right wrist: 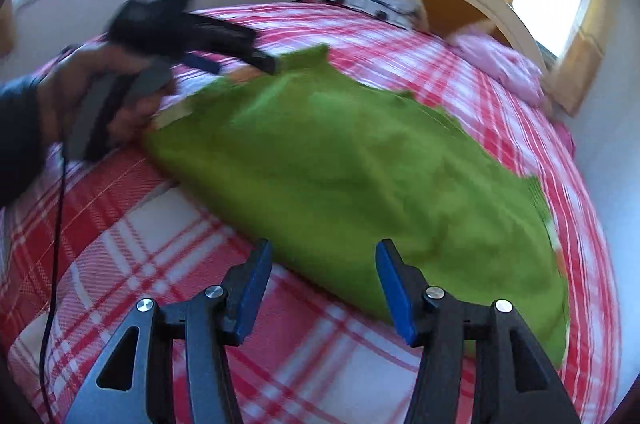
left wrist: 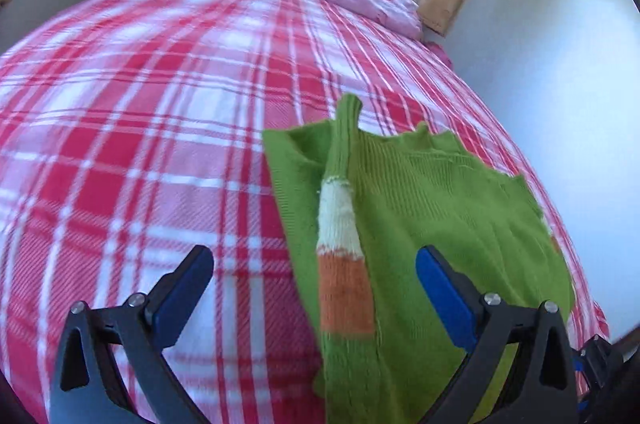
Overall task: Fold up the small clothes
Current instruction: 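Close the left gripper on the striped sleeve cuff of the folded sweater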
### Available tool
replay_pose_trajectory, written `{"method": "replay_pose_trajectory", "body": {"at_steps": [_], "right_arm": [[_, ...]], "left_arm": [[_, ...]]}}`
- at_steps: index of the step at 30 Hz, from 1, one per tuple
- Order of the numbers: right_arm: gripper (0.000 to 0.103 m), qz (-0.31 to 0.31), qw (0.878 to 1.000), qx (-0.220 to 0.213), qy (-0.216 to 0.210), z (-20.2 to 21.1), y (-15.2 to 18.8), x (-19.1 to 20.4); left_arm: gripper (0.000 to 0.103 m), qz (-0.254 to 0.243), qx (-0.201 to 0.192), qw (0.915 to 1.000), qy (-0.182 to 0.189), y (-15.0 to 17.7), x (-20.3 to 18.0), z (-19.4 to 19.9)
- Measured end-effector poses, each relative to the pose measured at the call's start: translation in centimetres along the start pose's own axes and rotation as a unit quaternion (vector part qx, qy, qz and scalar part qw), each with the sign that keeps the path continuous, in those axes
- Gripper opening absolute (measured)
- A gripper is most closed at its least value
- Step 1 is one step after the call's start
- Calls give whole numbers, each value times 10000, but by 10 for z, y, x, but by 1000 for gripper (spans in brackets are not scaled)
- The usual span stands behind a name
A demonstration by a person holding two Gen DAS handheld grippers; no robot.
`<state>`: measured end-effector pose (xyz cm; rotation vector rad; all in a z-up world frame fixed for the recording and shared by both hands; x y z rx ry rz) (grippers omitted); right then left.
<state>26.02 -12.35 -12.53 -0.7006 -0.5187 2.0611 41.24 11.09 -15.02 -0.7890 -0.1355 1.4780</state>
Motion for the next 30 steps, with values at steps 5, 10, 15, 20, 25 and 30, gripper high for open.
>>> {"method": "replay_pose_trajectory", "body": {"at_steps": [5, 10, 15, 20, 25, 30], "right_arm": [[55, 533, 9985, -110, -16, -5, -18, 36], [57, 909, 9952, -223, -280, -13, -35, 71], [57, 1072, 9936, -189, -308, -25, -49, 99], [57, 1103, 9937, -110, -173, -33, -56, 110], [57, 1050, 9943, -77, -159, -36, -62, 113], [57, 1005, 9949, -65, -91, -41, -70, 114]], "left_arm": [[103, 365, -62, 9982, 481, 1, 20, 3], [103, 123, 35, 9991, 411, -5, 18, -2], [103, -151, 62, 9996, 229, -16, 15, -7], [103, -336, 45, 9993, -125, -27, 11, -19], [103, -460, 57, 9978, -472, -31, 8, -28], [103, -577, 63, 9962, -648, -29, 5, -29]]}}
Point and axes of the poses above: each gripper's, at about its wrist camera, not at the fingertips, and z roughly against the way its jaws point, x to its left, y to its underside, the point moved 1 cm from there along -z, roughly the way its jaws point, and after that the axes turned 5 degrees about x, right-handed, at the moved point
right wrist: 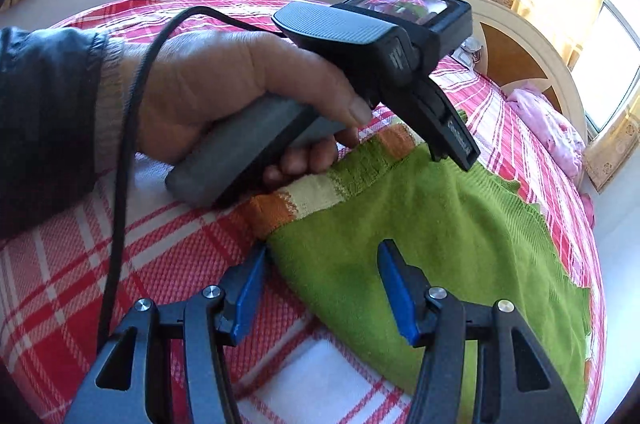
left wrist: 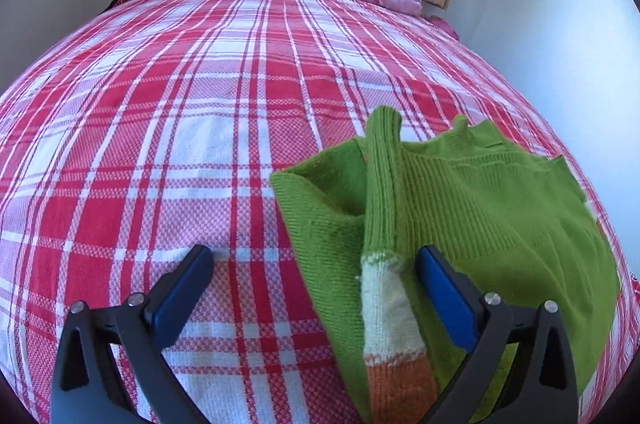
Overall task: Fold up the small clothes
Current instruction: 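Close the left gripper on the striped sleeve cuff of the folded sweater, then close the right gripper on the orange cuff beside the left gripper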
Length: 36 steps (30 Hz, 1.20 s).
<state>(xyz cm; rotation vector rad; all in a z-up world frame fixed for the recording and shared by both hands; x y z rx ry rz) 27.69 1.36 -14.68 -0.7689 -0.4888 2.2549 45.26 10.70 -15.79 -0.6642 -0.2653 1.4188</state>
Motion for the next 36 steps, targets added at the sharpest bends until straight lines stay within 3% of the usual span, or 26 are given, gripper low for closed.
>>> {"method": "replay_pose_trajectory", "body": {"at_steps": [2, 3, 8, 15, 27, 28, 29, 30, 32, 36], "right_arm": [[55, 26, 10000, -8, 48, -2, -3, 3], [49, 49, 10000, -9, 57, -3, -3, 5], [31, 345, 9992, -87, 174, 0, -2, 19], [29, 271, 9995, -94, 110, 5, 0, 21], [27, 450, 9984, -94, 340, 6, -6, 36], [26, 468, 9982, -97, 352, 6, -4, 37], [23, 486, 9982, -99, 341, 5, -4, 39], [19, 484, 9983, -105, 309, 7, -4, 39], [10, 440, 9987, -120, 233, 10, -2, 40], [8, -29, 9995, -302, -64, 27, -2, 26]], "left_arm": [[103, 0, -5, 10000, 2, 1, 1, 0], [102, -11, -20, 10000, -9, 1, 0, 1], [85, -56, -126, 9997, 180, 3, -2, 3], [56, 176, -180, 9966, 779, 4, 6, 6], [56, 441, -169, 9930, 1085, 3, 14, 4], [47, 461, -193, 9920, 1155, 3, 15, 4], [25, 463, -180, 9905, 1282, 3, 16, 3], [17, 459, -97, 9889, 1411, 3, 15, 0], [17, 437, -96, 9895, 1371, 3, 13, 1], [14, 688, -19, 9858, 1531, 2, 18, 1]]}}
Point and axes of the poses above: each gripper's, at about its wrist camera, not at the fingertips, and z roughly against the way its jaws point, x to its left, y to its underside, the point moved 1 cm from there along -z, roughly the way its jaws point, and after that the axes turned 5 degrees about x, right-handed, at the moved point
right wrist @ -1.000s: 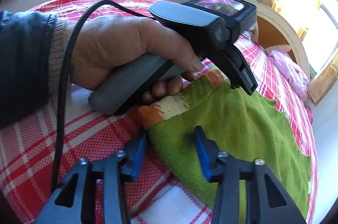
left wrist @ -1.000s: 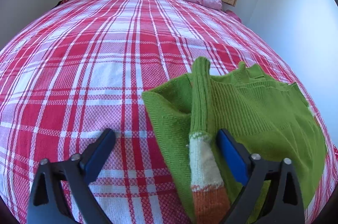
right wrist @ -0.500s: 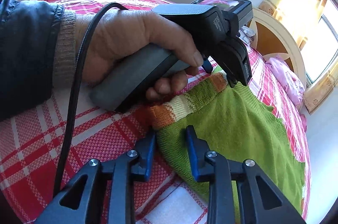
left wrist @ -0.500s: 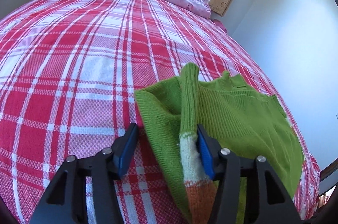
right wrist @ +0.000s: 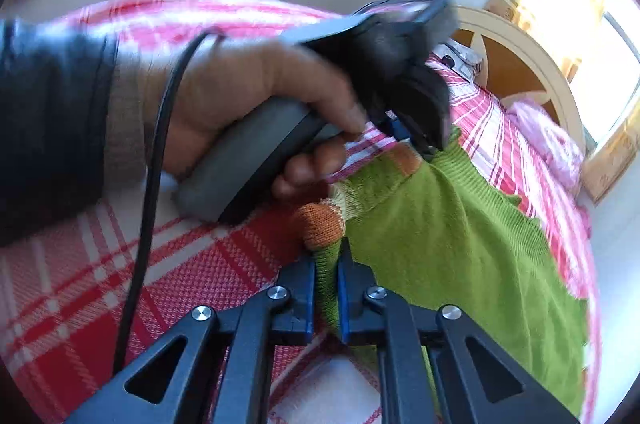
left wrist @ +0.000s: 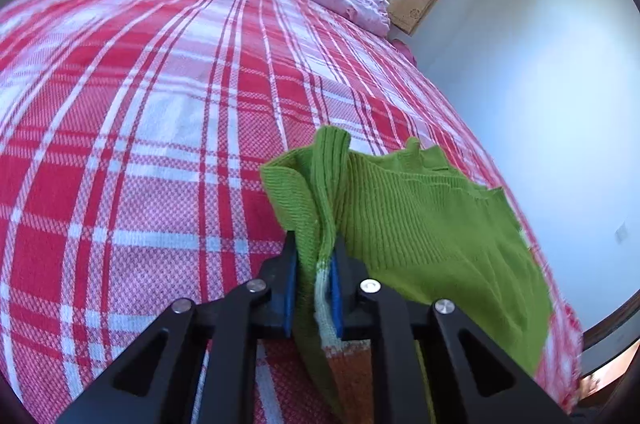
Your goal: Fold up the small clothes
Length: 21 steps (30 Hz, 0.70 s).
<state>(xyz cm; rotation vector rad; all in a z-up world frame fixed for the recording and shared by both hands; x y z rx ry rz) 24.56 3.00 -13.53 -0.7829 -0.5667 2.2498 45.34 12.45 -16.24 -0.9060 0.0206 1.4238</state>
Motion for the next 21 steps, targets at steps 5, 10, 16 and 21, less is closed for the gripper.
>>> {"method": "replay_pose_trajectory", "body": {"at_steps": [5, 10, 16, 21], "right_arm": [[8, -386, 9986, -309, -166, 28, 2, -16], [8, -854, 9941, -617, -267, 57, 11, -41], [7, -1235, 9891, -774, -209, 70, 24, -69], [7, -1509, 9841, -911, -221, 80, 39, -91]], "left_arm": [[12, 733, -127, 9949, 682, 1, 11, 14], [12, 1177, -233, 9882, 951, 5, 9, 21], [12, 1398, -383, 9822, 1192, -1, -4, 26], [12, 1212, -442, 9835, 1268, -16, -30, 29]]}}
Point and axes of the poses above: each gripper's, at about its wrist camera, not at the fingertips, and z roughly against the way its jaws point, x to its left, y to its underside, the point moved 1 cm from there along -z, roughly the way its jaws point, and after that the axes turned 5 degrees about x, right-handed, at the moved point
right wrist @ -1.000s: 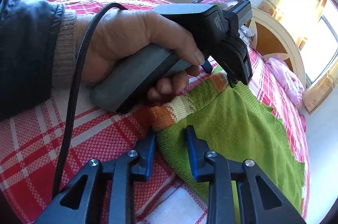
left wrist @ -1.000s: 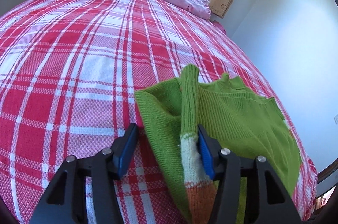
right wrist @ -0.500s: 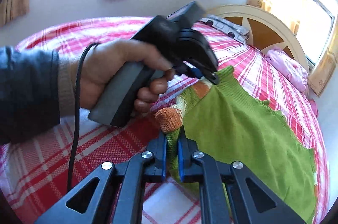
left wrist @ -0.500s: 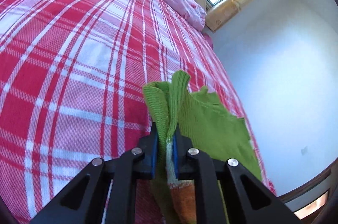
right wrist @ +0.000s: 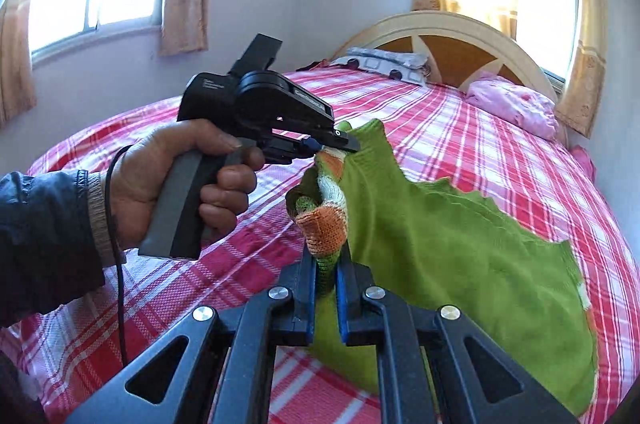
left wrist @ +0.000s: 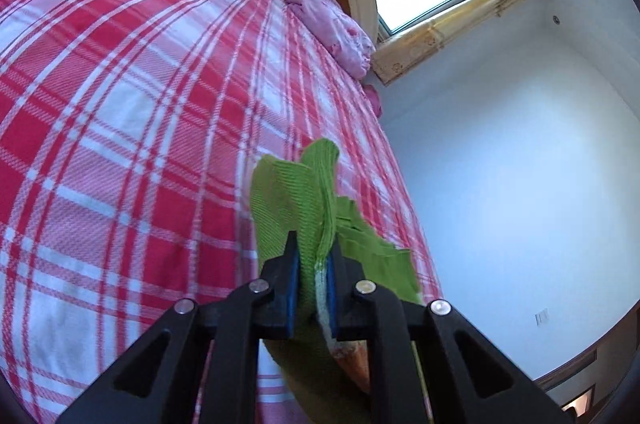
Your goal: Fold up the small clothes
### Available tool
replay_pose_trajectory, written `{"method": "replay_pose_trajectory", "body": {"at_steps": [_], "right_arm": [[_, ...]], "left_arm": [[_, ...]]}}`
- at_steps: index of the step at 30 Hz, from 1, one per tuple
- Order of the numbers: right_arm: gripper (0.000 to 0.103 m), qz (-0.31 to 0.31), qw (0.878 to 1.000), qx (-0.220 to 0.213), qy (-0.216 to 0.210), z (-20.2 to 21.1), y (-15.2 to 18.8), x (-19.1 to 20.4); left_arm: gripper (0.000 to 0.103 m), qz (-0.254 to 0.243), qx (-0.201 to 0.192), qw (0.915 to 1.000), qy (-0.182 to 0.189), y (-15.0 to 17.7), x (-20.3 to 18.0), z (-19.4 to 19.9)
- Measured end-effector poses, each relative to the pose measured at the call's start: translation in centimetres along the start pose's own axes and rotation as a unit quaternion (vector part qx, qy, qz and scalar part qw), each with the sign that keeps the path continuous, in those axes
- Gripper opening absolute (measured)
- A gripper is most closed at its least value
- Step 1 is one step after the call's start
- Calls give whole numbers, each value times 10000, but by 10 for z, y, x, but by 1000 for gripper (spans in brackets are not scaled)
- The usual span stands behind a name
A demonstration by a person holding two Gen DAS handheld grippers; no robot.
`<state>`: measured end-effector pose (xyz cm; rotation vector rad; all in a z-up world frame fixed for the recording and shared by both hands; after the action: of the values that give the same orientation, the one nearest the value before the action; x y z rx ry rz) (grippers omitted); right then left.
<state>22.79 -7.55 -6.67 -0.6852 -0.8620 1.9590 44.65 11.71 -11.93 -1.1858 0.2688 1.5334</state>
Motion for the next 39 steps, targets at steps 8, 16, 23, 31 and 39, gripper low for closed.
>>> {"method": "replay_pose_trajectory", "body": {"at_steps": [8, 16, 23, 31, 39], "right_arm": [[7, -551, 9983, -172, -49, 17, 1, -52], [7, -1065, 9938, -320, -47, 47, 11, -103], [7, -1523, 9880, -249, -106, 54, 29, -144], [7, -1889, 9819, -133, 14, 67, 55, -185], [7, -2256, 9742, 89, -34, 72, 84, -212]], "left_arm": [[12, -439, 87, 9988, 179, -6, -63, -22], [12, -757, 243, 9963, 331, -2, -109, -56], [12, -901, 501, 9941, 330, 11, -137, -88], [12, -1175, 787, 9898, 181, 27, -165, -130], [11, -1401, 1059, 9845, -18, 44, -182, -164]]}}
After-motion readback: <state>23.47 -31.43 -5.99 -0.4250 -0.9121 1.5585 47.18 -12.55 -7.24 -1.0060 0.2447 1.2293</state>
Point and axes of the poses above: each gripper's, at about its wrist camera, not at the fingertips, and z roughly against the way its jaws point, x to its left, y to its underside, the point moved 1 cm from there along -z, roughly the way its jaws point, and after that the axes turned 5 degrees about x, right-handed, at the moved point
